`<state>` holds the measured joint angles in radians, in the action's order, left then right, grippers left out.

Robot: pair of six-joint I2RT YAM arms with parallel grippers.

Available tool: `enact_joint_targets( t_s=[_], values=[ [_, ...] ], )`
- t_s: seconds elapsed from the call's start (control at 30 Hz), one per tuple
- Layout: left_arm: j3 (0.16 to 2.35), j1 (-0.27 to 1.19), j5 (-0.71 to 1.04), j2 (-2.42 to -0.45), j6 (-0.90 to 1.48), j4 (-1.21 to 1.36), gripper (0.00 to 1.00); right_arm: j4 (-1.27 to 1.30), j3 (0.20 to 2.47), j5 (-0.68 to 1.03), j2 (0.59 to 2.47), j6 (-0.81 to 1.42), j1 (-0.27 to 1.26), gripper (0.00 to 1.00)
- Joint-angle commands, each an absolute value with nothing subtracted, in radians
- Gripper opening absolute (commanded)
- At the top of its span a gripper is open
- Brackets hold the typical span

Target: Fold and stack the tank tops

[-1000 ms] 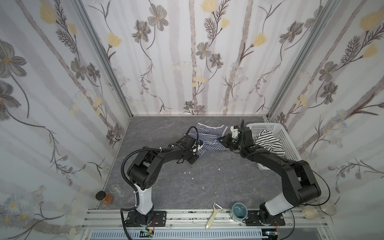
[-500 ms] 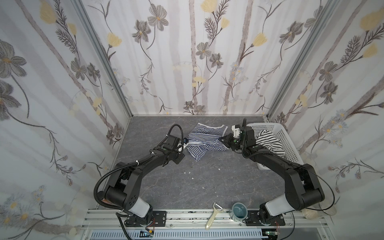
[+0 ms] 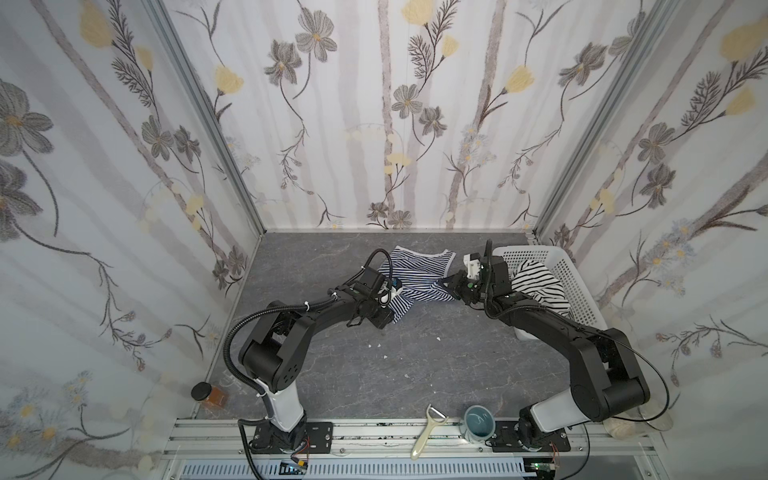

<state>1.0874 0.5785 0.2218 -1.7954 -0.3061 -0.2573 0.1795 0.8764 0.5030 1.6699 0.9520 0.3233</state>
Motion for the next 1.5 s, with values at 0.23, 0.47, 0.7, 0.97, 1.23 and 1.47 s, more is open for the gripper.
enact_joint_targets(
  t_s=[0.23,0.47,0.7,0.97,1.23,1.47],
  values=[
    [1.167,0.639,0.186,-1.899,-0.274,-0.255,0.58,0.234,0.898,0.518,1.686,0.972,0.321,0.00],
    [1.210,0.649,0.116,-1.965,-0.267,-0.255,0.57,0.263,0.893,0.521,1.700,0.986,0.323,0.00],
    [1.216,0.660,0.020,-2.002,-0.276,-0.255,0.51,0.276,0.890,0.523,1.714,0.995,0.332,0.00],
    [1.188,0.664,-0.014,-1.988,-0.307,-0.258,0.15,0.279,0.890,0.523,1.715,0.997,0.335,0.00],
    [1.127,0.659,0.000,-1.898,-0.331,-0.262,0.00,0.275,0.887,0.520,1.698,0.994,0.336,0.00],
    [1.068,0.622,-0.106,-1.803,-0.401,-0.268,0.00,0.255,0.883,0.517,1.675,0.984,0.336,0.00]
  ],
)
